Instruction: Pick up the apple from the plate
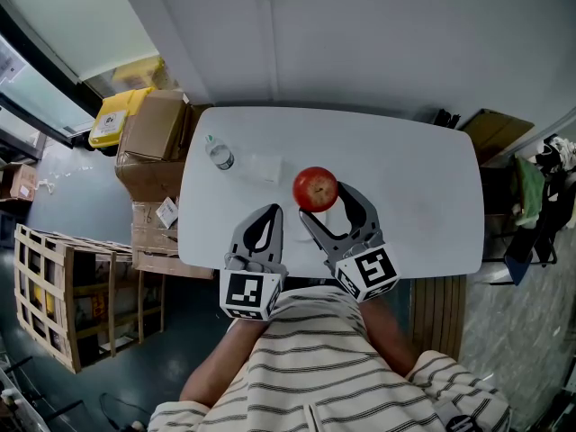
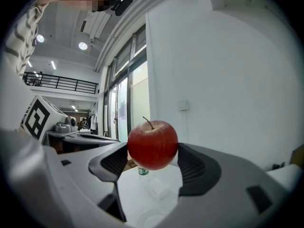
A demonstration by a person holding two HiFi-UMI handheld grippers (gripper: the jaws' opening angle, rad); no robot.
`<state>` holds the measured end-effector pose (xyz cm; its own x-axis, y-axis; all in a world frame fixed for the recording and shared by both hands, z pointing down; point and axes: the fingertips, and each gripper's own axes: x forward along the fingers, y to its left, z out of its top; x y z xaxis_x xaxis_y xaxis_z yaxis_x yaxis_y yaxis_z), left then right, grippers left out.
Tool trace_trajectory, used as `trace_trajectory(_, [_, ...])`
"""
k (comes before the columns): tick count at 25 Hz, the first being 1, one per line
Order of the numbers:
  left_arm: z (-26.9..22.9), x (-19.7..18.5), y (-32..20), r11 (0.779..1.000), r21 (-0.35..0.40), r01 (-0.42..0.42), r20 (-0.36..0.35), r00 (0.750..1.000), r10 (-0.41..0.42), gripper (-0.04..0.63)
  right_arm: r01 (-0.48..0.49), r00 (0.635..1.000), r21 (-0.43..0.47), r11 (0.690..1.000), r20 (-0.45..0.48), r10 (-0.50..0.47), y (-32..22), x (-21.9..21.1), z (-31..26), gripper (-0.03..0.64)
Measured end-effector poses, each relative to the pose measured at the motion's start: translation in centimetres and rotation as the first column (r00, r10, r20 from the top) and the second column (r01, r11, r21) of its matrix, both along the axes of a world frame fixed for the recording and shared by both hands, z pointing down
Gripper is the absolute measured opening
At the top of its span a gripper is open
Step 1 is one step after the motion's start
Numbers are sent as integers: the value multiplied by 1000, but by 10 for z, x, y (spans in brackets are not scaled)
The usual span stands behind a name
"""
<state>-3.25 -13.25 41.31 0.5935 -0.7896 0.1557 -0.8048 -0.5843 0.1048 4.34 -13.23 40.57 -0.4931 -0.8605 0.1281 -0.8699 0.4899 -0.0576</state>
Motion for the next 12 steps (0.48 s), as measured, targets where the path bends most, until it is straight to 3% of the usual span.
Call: trace_trajectory(12, [2, -1, 0, 1000, -3, -5, -1, 1000, 5, 3, 1, 1000, -5, 1000, 21, -1, -1, -2, 0, 333])
